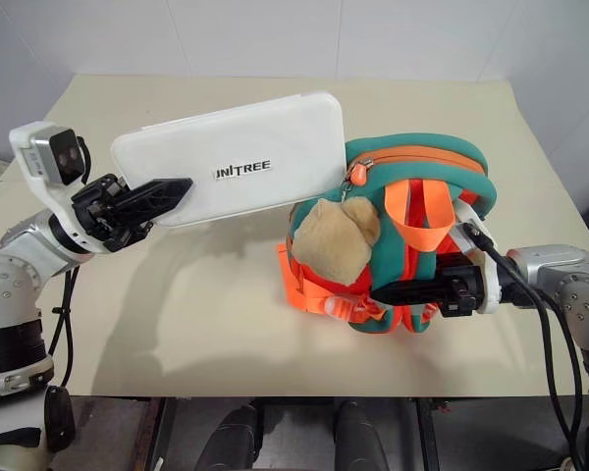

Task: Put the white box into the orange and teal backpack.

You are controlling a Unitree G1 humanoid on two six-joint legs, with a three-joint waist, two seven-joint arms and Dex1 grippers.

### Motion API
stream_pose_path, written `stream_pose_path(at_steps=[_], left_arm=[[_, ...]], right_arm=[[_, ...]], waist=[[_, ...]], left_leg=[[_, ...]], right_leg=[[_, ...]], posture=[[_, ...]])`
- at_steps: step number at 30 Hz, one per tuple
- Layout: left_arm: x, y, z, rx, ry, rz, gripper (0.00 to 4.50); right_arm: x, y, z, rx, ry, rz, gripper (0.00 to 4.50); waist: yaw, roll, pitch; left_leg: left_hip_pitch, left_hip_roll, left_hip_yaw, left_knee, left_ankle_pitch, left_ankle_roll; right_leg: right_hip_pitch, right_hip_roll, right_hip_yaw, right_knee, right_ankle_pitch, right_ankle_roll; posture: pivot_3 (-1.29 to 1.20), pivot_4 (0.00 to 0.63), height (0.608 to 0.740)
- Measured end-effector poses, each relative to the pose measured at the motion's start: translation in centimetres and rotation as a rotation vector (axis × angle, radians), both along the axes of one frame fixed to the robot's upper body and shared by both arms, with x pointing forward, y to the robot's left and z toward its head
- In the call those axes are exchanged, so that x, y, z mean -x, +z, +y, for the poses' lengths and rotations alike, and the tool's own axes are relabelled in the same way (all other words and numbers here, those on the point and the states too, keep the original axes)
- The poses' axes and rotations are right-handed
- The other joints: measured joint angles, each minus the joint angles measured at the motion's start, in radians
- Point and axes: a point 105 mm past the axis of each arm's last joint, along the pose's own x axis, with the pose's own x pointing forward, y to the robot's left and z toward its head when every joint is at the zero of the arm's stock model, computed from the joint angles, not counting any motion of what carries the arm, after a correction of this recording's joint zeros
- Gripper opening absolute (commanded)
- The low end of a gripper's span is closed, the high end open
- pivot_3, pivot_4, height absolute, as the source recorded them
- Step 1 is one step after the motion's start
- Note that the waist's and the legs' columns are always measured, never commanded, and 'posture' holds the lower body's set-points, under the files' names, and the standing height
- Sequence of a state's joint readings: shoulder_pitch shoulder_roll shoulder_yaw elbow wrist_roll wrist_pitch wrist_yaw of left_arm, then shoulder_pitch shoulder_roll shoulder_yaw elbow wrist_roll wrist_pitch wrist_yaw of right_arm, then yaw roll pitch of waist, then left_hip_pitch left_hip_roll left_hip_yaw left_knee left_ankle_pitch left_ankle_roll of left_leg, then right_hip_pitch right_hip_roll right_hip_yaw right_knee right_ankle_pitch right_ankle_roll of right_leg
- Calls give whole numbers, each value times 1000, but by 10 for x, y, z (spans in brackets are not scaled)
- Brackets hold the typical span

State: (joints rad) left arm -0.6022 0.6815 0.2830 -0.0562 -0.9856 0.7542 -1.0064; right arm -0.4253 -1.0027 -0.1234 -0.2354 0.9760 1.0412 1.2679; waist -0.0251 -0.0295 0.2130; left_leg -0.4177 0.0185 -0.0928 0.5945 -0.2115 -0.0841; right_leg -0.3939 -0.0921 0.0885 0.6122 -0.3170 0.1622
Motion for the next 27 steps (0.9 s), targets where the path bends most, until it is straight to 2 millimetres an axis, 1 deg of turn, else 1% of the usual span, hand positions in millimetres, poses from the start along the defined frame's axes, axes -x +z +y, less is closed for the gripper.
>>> stream_pose_path(at_steps=[2,4,7,10,13,14,17,20,23,27], left_arm=[[-7,-2,-1,-97,29,-83,1362],[-14,-9,1,-201,49,-145,1362],[-23,-14,2,-267,51,-194,1362],[-27,-11,-2,-319,27,-245,1362],[-28,-7,-13,-366,-20,-285,1362],[-29,-6,-18,-369,-37,-293,1362],[-28,-2,-54,-345,-147,-322,1362],[-30,-1,-80,-338,-208,-328,1362],[-36,-5,-102,-345,-225,-313,1362],[-41,-18,-134,-388,-263,-316,1362]], right_arm=[[0,0,0,-3,-9,0,50],[0,1,2,-9,-6,-4,50],[0,1,3,-12,-10,-7,50],[0,1,5,-18,-11,-9,50],[-1,0,6,-22,-16,-10,50],[-2,0,6,-23,-18,-10,50],[-3,-1,10,-37,-19,-16,50],[-4,-1,14,-43,-12,-20,50],[-5,2,16,-46,-11,-33,50],[-5,2,19,-59,-7,-40,50]], waist=[[0,0,0],[0,0,0],[0,0,0],[0,0,0],[0,0,0],[1,0,0],[6,0,0],[4,0,0],[-2,0,0],[0,0,0]], left_leg=[[0,0,0,1,0,0],[0,0,0,1,0,0],[-1,0,0,1,0,0],[-2,0,-1,2,0,0],[-2,0,-1,2,0,1],[-3,0,-1,2,0,1],[-4,-1,-2,4,0,1],[-4,-1,-2,5,0,1],[-4,-1,-2,5,0,1],[-4,-1,-2,8,0,1]], right_leg=[[0,0,0,0,0,1],[0,0,0,0,1,1],[0,0,0,0,1,1],[0,0,0,0,1,2],[0,0,0,0,1,2],[0,0,0,0,1,2],[0,0,-1,1,1,3],[0,0,-1,2,1,3],[-1,0,-1,3,1,3],[-1,1,0,5,1,3]], posture=[[0,150,740],[0,150,740],[0,150,740],[0,150,740],[0,150,740],[0,150,740],[0,150,740],[0,150,740],[0,150,740],[0,150,740]])
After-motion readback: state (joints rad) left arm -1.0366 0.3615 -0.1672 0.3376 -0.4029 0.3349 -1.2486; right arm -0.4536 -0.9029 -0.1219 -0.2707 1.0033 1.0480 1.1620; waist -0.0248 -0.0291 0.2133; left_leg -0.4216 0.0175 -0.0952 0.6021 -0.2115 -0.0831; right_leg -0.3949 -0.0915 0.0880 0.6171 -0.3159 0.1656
